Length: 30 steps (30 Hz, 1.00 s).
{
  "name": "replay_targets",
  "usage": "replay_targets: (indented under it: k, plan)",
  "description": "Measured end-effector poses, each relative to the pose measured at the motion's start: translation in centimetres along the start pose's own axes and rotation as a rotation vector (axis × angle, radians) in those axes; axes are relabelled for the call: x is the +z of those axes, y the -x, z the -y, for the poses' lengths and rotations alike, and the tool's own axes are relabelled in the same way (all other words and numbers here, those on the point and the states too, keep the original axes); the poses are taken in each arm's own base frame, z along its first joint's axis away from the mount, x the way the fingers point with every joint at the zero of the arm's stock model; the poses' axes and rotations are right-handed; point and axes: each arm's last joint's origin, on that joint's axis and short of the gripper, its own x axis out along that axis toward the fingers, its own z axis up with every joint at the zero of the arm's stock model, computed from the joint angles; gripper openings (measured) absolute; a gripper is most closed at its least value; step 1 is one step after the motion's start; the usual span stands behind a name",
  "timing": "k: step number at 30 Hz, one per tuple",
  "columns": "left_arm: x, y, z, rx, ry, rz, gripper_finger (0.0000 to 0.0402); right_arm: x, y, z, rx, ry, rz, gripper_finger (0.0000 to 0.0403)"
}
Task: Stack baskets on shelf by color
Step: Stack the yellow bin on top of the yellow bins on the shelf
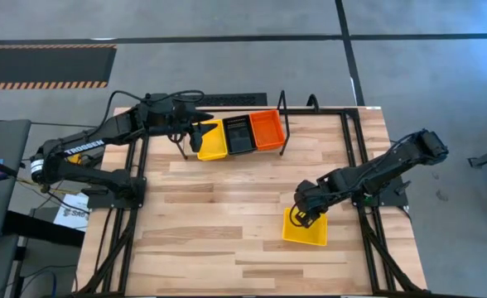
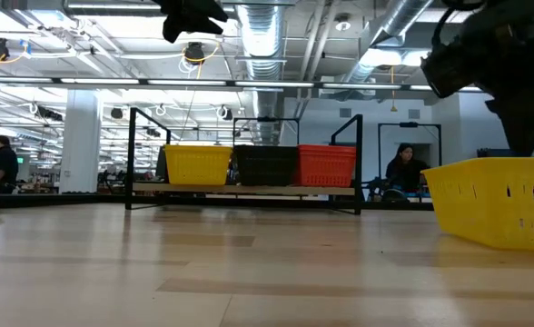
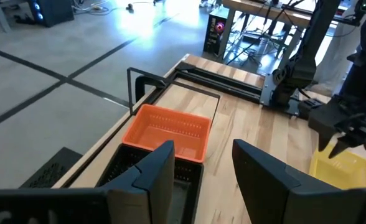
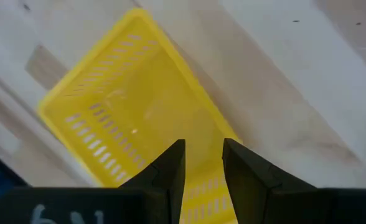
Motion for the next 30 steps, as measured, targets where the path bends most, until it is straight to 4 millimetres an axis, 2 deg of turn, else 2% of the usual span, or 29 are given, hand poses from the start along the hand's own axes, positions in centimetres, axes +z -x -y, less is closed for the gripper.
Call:
replay_targets:
  k: [9,21,25,28,30]
  plan:
    - [-0.1,0.0,0.0,0.001,0.0,-0.009,0.0149,0.7,-1.5,0.3,-0.082,0.108,-0.037,0.0128]
    - [-0.2,0.0,0.0,0.003,0.016,-0.02,0.0149,2.4,-6.5,-0.1,-0.141,0.182,-0.145,0.0124]
    - [-0.2,0.0,0.0,0.003,0.026,-0.023,0.0149,3.1,-7.3,0.1,-0.136,0.176,-0.177,0.0082]
    - [-0.2,0.0,0.0,0.004,0.05,-0.025,0.0149,3.7,-7.1,0.3,-0.115,0.173,-0.171,0.002]
    - [-0.3,0.0,0.0,0.004,0.062,-0.027,0.0149,4.3,-6.4,0.3,-0.107,0.155,-0.13,0.0012]
